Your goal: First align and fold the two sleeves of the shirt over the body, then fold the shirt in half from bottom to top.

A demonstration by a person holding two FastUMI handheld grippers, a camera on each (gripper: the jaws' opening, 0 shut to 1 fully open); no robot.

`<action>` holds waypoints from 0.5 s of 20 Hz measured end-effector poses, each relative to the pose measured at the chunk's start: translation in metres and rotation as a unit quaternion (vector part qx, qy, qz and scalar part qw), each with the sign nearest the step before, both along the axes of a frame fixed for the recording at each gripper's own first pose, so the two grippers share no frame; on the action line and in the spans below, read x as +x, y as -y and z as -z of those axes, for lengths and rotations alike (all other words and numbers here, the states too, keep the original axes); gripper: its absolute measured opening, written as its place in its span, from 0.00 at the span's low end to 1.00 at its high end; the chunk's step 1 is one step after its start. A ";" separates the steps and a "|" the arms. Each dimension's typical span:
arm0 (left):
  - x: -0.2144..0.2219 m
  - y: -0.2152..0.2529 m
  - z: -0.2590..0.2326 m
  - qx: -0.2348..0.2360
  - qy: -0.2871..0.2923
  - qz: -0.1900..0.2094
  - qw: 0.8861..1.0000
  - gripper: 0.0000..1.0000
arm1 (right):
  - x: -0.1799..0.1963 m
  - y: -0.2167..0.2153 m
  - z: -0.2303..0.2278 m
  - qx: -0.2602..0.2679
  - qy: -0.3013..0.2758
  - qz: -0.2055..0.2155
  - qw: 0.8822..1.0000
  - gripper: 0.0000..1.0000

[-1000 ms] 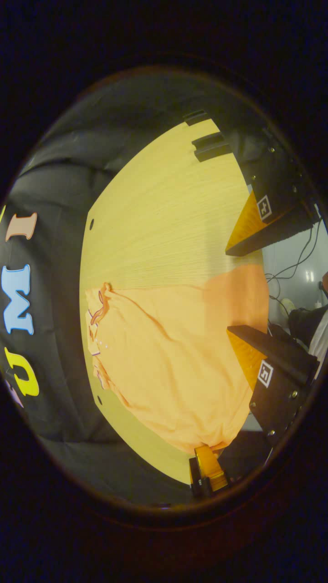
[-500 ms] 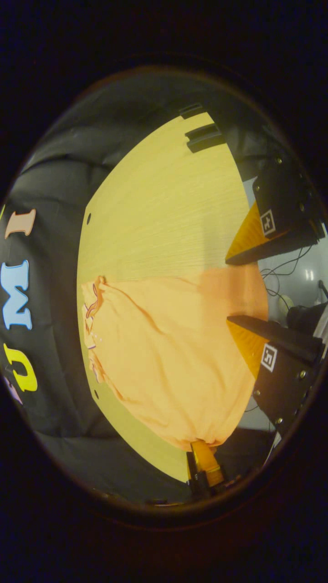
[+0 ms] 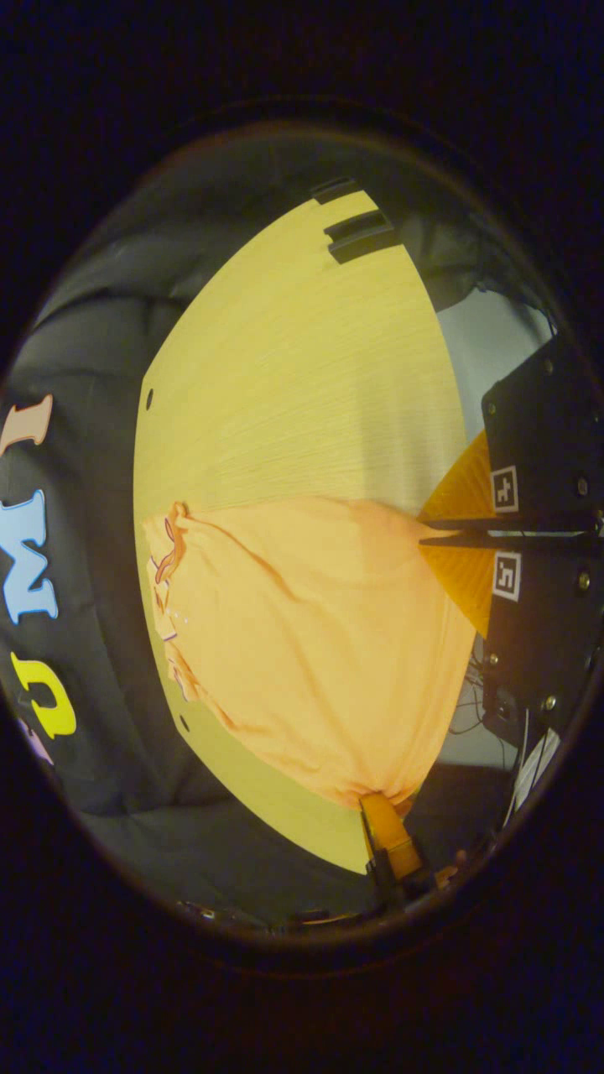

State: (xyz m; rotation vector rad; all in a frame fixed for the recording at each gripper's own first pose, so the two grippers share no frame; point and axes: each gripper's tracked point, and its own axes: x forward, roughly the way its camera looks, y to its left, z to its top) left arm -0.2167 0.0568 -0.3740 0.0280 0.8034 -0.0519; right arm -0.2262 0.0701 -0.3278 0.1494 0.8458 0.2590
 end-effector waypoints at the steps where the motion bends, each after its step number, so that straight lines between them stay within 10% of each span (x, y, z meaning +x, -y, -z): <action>1: 0.003 -0.002 -0.006 -0.005 0.004 -0.008 1.000 0.06 | 0.002 0.002 -0.006 0.001 0.008 -0.001 1.000 0.03; 10: 0.043 0.014 -0.069 0.015 0.067 0.026 0.997 0.06 | 0.040 0.003 -0.082 0.023 0.079 0.002 0.997 0.02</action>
